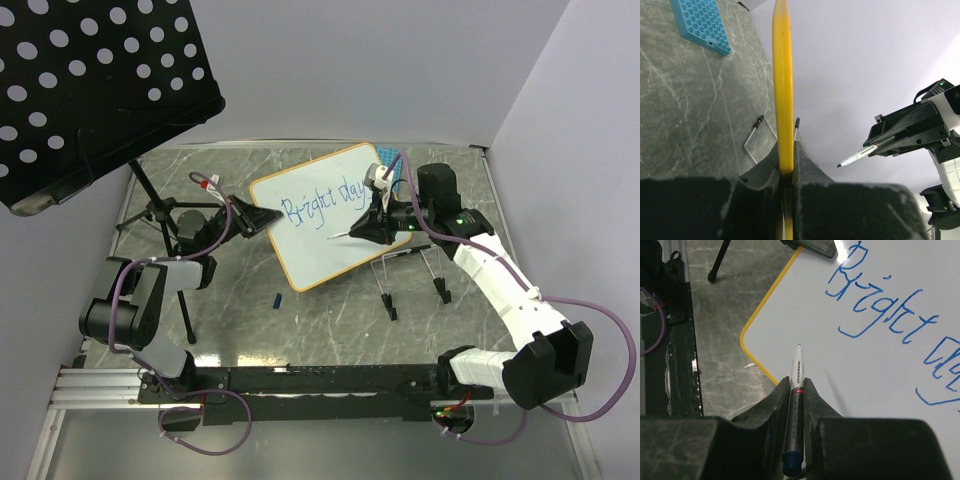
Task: Write a sentence on the whiteboard
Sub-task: Write on the whiteboard with the whiteboard.
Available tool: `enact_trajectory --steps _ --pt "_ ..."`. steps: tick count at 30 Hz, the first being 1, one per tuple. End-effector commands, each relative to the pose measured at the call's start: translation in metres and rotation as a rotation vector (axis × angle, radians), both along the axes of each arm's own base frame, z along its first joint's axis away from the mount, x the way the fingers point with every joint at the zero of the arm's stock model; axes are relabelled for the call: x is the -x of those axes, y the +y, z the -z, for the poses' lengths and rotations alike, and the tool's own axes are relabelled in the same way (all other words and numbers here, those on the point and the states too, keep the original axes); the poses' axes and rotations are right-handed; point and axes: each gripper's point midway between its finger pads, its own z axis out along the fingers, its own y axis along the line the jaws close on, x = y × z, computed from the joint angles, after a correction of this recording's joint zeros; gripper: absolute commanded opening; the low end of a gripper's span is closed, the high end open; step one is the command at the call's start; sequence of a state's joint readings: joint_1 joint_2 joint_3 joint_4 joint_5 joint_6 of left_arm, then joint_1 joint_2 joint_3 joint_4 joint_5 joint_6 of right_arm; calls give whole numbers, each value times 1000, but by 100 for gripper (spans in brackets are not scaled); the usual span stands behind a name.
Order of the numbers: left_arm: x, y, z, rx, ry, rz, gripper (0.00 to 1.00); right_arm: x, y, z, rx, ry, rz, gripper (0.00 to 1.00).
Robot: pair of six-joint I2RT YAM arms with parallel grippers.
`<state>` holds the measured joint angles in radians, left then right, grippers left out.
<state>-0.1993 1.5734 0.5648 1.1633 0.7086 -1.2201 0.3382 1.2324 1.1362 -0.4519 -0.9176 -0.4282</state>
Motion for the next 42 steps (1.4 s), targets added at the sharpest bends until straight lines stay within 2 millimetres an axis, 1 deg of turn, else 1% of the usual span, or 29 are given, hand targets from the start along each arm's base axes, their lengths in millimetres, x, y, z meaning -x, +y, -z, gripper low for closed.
enact_trajectory --steps 1,10,17,18,22,26,29,35,42 --pt "27 10 -100 135 -417 -14 1 -1 1 -9 -15 -74 1 0" --pt "31 12 -101 145 -414 -29 1 -4 -3 -4 -4 -76 34 0" --pt "31 14 -101 159 -405 -38 1 -14 -1 1 25 -77 71 0" --pt "30 14 -101 160 -405 -39 1 -18 -2 2 42 -85 92 0" --pt "29 15 -104 162 -405 -50 1 -21 0 6 69 -83 94 0" --pt "28 16 -107 166 -411 -59 1 -20 7 15 102 -87 81 0" --pt "29 16 -109 173 -412 -57 1 -24 10 16 119 -94 95 0" --pt "31 17 -113 183 -417 -55 1 -36 9 18 138 -93 144 0" --pt "31 17 -116 198 -423 -48 1 -40 12 19 146 -97 155 0"
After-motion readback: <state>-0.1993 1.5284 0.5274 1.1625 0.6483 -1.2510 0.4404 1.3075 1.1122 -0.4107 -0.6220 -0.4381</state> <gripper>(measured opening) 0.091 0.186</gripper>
